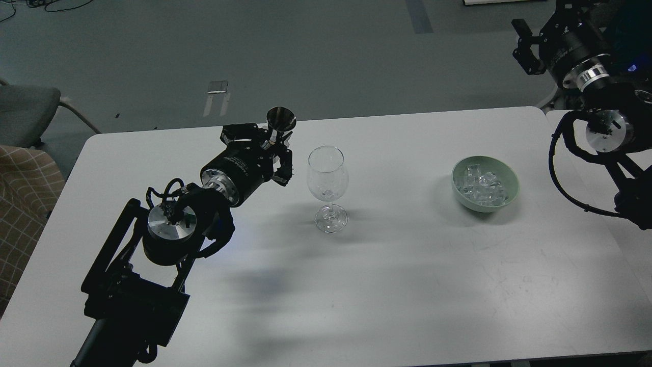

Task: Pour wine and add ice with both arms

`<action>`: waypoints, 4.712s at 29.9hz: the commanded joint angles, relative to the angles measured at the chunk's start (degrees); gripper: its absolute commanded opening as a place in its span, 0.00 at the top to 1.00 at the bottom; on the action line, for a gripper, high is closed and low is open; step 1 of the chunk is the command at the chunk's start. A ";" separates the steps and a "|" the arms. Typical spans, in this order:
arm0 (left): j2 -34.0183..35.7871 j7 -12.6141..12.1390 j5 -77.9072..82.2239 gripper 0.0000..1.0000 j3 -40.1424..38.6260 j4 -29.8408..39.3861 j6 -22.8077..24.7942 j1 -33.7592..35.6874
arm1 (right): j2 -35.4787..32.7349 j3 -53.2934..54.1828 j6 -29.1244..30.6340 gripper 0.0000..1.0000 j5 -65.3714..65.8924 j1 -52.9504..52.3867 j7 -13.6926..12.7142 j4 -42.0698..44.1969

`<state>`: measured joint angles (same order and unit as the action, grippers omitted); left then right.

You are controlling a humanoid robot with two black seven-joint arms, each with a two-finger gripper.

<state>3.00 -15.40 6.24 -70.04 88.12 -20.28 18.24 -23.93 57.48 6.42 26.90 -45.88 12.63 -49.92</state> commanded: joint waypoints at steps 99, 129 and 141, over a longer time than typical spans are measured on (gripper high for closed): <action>0.43 0.28 25.84 1.00 8.43 1.44 1.74 4.35 | 0.12 0.17 0.09 0.00 0.00 0.44 0.03 -0.09; 0.25 2.48 33.22 1.00 8.78 1.62 2.70 3.91 | 0.03 0.08 0.00 0.00 0.00 0.44 0.03 0.00; 0.69 4.15 37.88 1.00 10.71 1.71 3.06 3.74 | 0.12 0.08 0.00 0.00 0.00 0.53 0.03 0.00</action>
<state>3.76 -11.44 43.03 -59.53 89.84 -17.41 22.25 -23.82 57.57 6.47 26.89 -45.43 12.66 -49.92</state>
